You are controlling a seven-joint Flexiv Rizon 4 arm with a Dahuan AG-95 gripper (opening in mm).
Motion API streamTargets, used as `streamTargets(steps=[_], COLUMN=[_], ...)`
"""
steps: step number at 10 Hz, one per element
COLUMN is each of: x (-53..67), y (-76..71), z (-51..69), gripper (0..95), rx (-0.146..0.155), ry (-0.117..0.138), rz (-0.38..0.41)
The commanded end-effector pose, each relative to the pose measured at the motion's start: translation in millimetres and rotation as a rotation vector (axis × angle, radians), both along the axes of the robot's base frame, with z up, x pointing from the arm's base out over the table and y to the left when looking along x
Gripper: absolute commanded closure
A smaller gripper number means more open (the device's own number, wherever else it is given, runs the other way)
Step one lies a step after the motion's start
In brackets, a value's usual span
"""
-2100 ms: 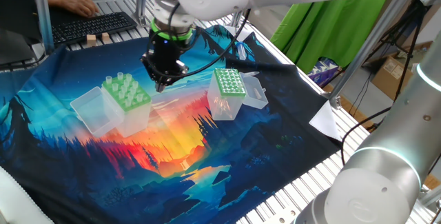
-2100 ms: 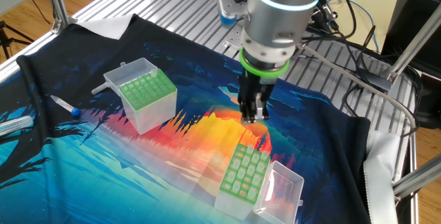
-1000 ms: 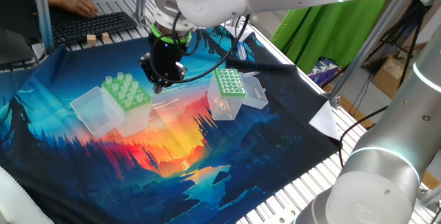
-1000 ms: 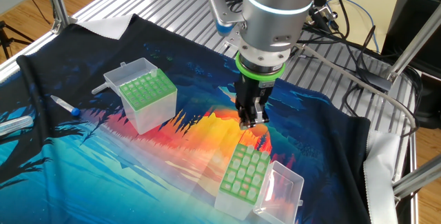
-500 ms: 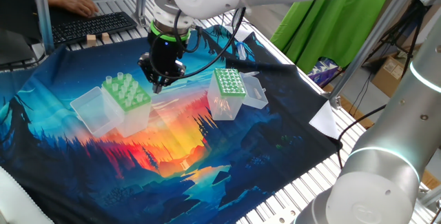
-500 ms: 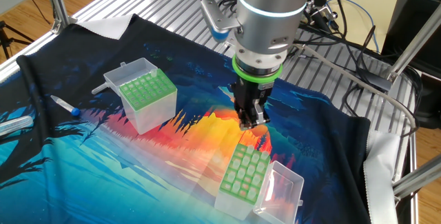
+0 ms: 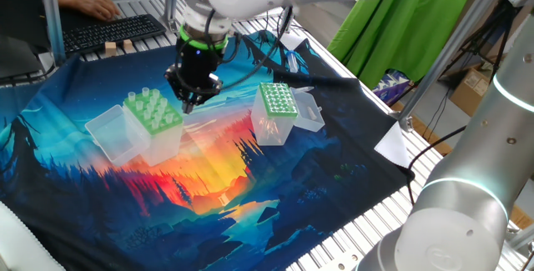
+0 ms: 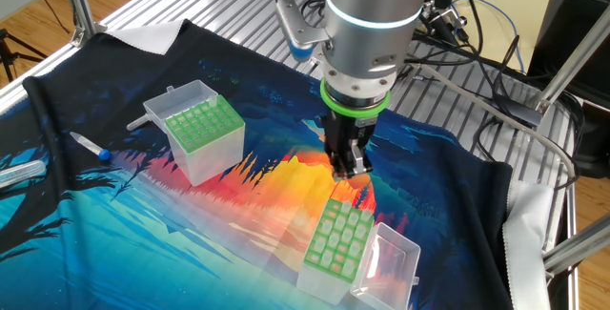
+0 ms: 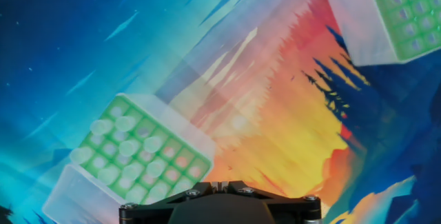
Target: Transfer all large pipette tips from one holder to another
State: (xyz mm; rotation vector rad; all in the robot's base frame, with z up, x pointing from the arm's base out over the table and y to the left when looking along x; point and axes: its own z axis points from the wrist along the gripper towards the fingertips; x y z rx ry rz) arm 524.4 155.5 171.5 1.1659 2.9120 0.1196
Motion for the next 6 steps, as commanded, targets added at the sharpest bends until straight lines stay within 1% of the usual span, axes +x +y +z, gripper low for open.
streamTargets(steps=[1,2,4,5,6], x=[5.1,6.0,5.6,5.5,5.8], y=[6.8,11.5,17.3,20.2,20.6], z=[-1.1,-1.3,-3.2,-4.7,-5.1], gripper=[76.0,76.0,76.0,76.0,76.0], rx=[0.004,0.001,0.010,0.006,0.006], ry=[0.010,0.011,0.013,0.012,0.013], rz=[-0.016,-0.028,-0.042,-0.051,-0.057])
